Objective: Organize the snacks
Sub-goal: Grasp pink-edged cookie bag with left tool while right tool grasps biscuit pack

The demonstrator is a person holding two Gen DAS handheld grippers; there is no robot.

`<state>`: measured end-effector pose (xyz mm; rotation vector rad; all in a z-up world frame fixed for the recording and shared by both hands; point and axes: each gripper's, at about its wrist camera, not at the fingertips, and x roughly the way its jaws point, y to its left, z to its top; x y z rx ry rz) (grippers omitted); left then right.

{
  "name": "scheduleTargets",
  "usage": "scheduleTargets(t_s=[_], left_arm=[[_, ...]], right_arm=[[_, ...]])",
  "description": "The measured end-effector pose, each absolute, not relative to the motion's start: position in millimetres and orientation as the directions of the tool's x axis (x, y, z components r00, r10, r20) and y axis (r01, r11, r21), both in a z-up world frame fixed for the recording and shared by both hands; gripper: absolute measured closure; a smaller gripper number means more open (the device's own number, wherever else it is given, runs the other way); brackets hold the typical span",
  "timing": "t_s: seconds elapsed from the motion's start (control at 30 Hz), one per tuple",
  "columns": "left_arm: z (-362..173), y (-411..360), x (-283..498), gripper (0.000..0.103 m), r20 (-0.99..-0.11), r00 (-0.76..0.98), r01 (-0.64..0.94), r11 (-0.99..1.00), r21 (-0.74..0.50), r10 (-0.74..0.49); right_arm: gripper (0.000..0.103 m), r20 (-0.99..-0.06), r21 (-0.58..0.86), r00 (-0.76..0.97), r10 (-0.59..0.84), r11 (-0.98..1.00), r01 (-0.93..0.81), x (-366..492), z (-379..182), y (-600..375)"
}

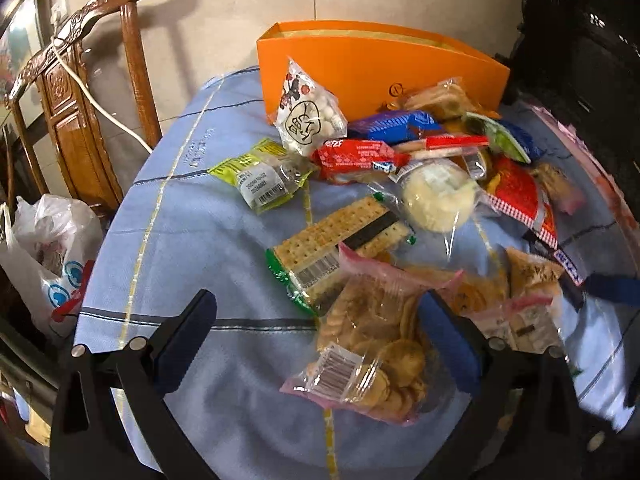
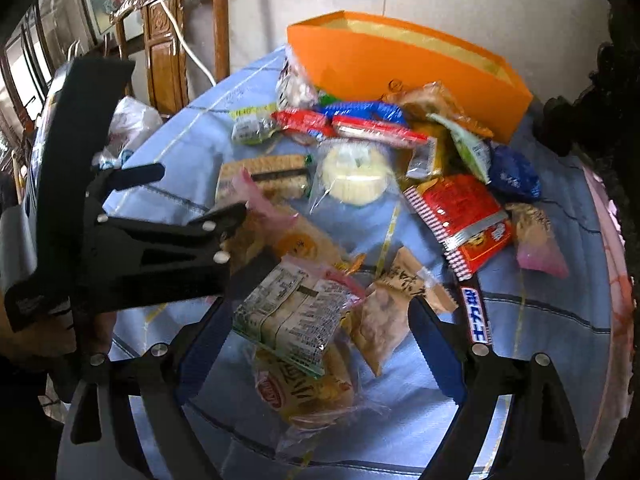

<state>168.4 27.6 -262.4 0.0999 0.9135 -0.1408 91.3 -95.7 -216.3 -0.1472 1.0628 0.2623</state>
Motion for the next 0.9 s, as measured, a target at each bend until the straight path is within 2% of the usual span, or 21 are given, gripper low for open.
scheduleTargets(t_s=[0.07, 0.17, 0.23, 0.33, 0.37, 0.4, 0.43, 0.47, 0.5, 0.53, 0.6, 0.8, 0.9], left_arm=[[-263.7, 27.5, 168.5, 0.004, -0.795, 0.596, 0.165, 0.986, -0.019, -0.115], [-264.3, 20.3, 166.1, 0.004, -0.805, 0.541, 0.240, 0.962, -0.129, -0.243], [-267.1, 13.2, 163.5, 0.004, -0.805, 0.550, 0.257, 0.962, -0.090, -0.222], [-283.7, 16.3, 173.9, 0.004, -0.842, 0.508, 0.192, 0.977, -0.095, -0.182], [-290.5, 20.3, 179.3, 0.004, -0.856, 0.489, 0.156, 0.982, -0.102, -0.167], [-293.9, 24.6, 182.2, 0.004, -0.858, 0.485, 0.135, 0.984, -0.116, -0.168], [-293.9, 25.5, 182.7, 0.005, -0.857, 0.491, 0.125, 0.986, -0.108, -0.157], [-292.9, 25.3, 182.1, 0.018, -0.853, 0.496, 0.134, 0.985, -0.109, -0.162], [-291.0, 23.0, 180.5, 0.027, -0.846, 0.501, 0.159, 0.980, -0.116, -0.181], [-290.3, 18.3, 179.1, 0.042, -0.849, 0.501, 0.179, 0.980, -0.090, -0.169], [-292.4, 16.1, 177.6, 0.045, -0.853, 0.498, 0.187, 0.980, -0.069, -0.155], [-292.8, 22.9, 175.0, 0.047, -0.851, 0.490, 0.182, 0.977, -0.110, -0.187], [-291.1, 25.8, 169.0, 0.053, -0.849, 0.489, 0.184, 0.975, -0.125, -0.201]], right_arm=[[0.014, -0.879, -0.008, 0.457, 0.136, 0.954, -0.298, 89.6, -220.3, -92.2], [0.014, -0.878, -0.017, 0.457, 0.140, 0.947, -0.322, 88.5, -222.0, -87.0], [0.014, -0.878, -0.029, 0.460, 0.134, 0.944, -0.330, 90.3, -224.0, -83.4], [0.014, -0.881, -0.039, 0.455, 0.127, 0.940, -0.339, 95.2, -231.0, -78.3], [0.019, -0.884, -0.038, 0.450, 0.129, 0.939, -0.342, 96.9, -233.8, -76.9], [0.029, -0.889, -0.027, 0.437, 0.138, 0.937, -0.350, 99.0, -237.4, -75.7], [0.068, -0.905, 0.004, 0.395, 0.158, 0.932, -0.363, 102.1, -243.9, -74.4], [0.087, -0.924, 0.004, 0.353, 0.143, 0.930, -0.367, 104.9, -251.4, -73.3], [0.089, -0.925, -0.009, 0.356, 0.129, 0.932, -0.363, 104.9, -252.9, -74.7], [0.091, -0.924, -0.005, 0.358, 0.132, 0.934, -0.357, 104.4, -252.9, -77.9], [0.093, -0.924, 0.014, 0.356, 0.140, 0.943, -0.334, 105.1, -252.8, -84.3], [0.100, -0.908, 0.063, 0.378, 0.180, 0.951, -0.303, 102.8, -245.3, -98.1], [0.103, -0.896, 0.095, 0.390, 0.211, 0.950, -0.297, 100.1, -239.8, -105.3]])
